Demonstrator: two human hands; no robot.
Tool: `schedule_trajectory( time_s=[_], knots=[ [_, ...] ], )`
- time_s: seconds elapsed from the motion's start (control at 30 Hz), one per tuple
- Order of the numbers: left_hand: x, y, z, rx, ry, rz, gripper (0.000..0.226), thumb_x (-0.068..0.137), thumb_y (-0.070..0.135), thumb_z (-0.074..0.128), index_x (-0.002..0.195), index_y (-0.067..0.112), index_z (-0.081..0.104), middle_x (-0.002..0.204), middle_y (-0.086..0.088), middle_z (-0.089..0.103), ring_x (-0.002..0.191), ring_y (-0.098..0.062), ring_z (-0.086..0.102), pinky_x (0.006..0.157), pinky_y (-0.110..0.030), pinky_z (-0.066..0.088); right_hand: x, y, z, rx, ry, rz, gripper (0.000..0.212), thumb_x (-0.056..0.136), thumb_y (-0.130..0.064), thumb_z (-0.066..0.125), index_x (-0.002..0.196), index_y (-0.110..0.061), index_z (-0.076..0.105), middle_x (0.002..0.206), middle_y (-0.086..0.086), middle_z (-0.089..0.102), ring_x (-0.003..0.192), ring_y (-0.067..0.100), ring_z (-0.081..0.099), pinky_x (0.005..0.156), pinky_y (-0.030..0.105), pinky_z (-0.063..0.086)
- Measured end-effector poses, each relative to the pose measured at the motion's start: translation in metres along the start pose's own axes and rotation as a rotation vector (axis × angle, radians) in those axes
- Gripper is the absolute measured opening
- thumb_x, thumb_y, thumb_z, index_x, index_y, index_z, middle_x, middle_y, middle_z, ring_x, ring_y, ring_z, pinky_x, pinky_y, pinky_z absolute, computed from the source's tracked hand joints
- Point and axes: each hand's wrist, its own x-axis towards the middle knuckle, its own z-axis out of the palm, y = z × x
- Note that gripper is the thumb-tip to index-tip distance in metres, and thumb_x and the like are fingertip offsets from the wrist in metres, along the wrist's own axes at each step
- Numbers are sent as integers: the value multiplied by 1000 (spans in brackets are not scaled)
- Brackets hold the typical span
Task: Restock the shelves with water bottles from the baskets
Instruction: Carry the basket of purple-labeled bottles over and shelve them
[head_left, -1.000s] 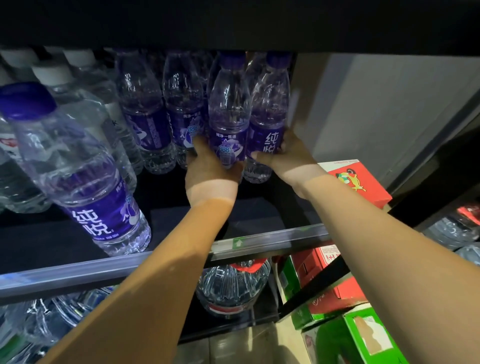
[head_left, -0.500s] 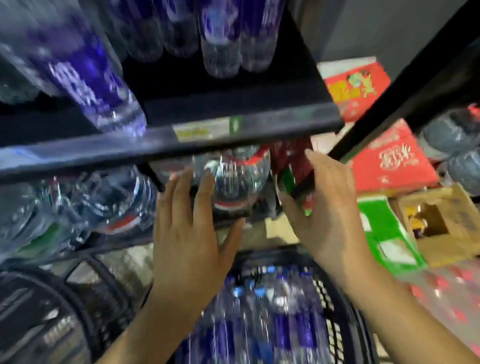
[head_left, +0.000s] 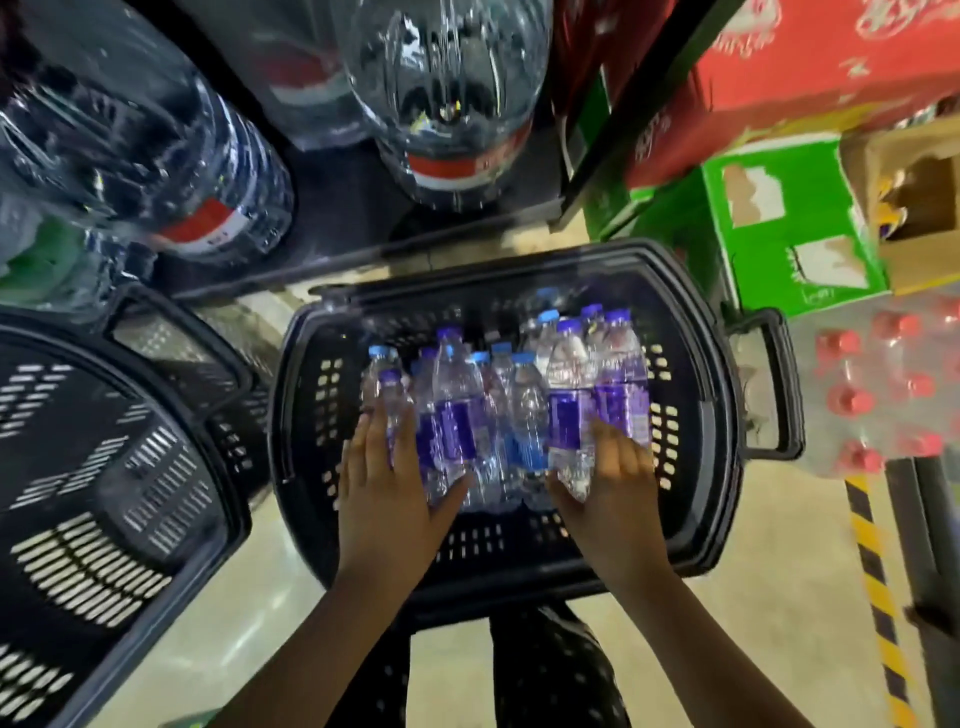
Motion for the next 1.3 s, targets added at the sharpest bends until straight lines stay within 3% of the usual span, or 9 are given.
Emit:
schedule_trajectory(
  time_s=[0.13, 0.23, 0.4, 0.53, 0.63, 0.73, 0.9, 1.13, 1.3],
  knots=[
    [3, 5, 33, -114, -78, -92, 100, 80, 78, 34, 146, 2, 28, 146, -22, 40, 134, -39, 39, 109, -52, 37, 0, 10, 17, 109, -40, 158, 79, 82, -44, 69, 142, -2, 39, 135, 16, 51, 128, 33, 44, 106, 35, 27],
    [16, 12, 49, -265, -102, -195, 103, 78, 73, 51, 149, 5, 23, 149, -18, 36, 137, -35, 35, 111, -48, 36, 11, 11, 28, 198, -16, 253, 74, 84, -34, 71, 141, -2, 38, 130, 16, 53, 124, 32, 43, 103, 37, 35],
    [37, 20, 70, -454, -152, -322, 106, 77, 64, 64, 153, 14, 10, 153, -14, 28, 140, -34, 30, 105, -52, 41, 29, 13, 46, 251, 322, 356, 54, 77, -23, 78, 120, 4, 58, 106, 20, 60, 100, 35, 53, 79, 32, 40],
    [44, 20, 82, -556, -133, -360, 101, 75, 57, 71, 151, 19, 16, 143, -11, 43, 128, -33, 45, 96, -47, 47, 39, 32, 43, 218, 426, 471, 62, 71, -27, 81, 120, 1, 55, 108, 21, 56, 100, 36, 46, 86, 40, 38],
    [49, 22, 88, -606, -113, -375, 96, 69, 58, 75, 143, 20, 28, 134, -8, 51, 115, -30, 55, 87, -43, 52, 38, 53, 41, 367, 285, 558, 80, 58, -44, 84, 122, -7, 51, 112, 17, 58, 104, 37, 51, 92, 46, 44],
    [55, 23, 93, -614, -106, -440, 100, 62, 61, 77, 139, 18, 31, 132, -9, 49, 110, -31, 58, 82, -48, 55, 36, 65, 33, 570, 96, 634, 72, 60, -46, 84, 117, -22, 47, 111, 4, 62, 98, 25, 61, 87, 45, 53],
    [67, 27, 99, -539, -139, -513, 98, 64, 53, 82, 137, 12, 31, 135, -13, 46, 107, -35, 58, 67, -38, 52, 46, 72, 18, 589, -24, 663, 68, 71, -25, 84, 124, -18, 42, 102, -6, 54, 74, 4, 52, 55, 12, 42],
    [55, 12, 74, -874, -275, -446, 53, 72, 12, 82, 115, 12, 51, 93, 9, 63, 81, -5, 63, 57, -10, 47, 39, 68, 2, 1018, -241, 793, 22, 87, -11, 63, 108, -13, 57, 101, 11, 72, 89, 24, 70, 75, 38, 60],
    [28, 18, 20, -1075, -413, -368, 40, 79, 2, 72, 105, 27, 55, 93, 10, 66, 86, -13, 64, 73, -22, 48, 7, 43, -31, 1287, -350, 765, 22, 97, -12, 51, 118, -7, 55, 100, 9, 68, 77, 18, 71, 63, 35, 57]
  ],
)
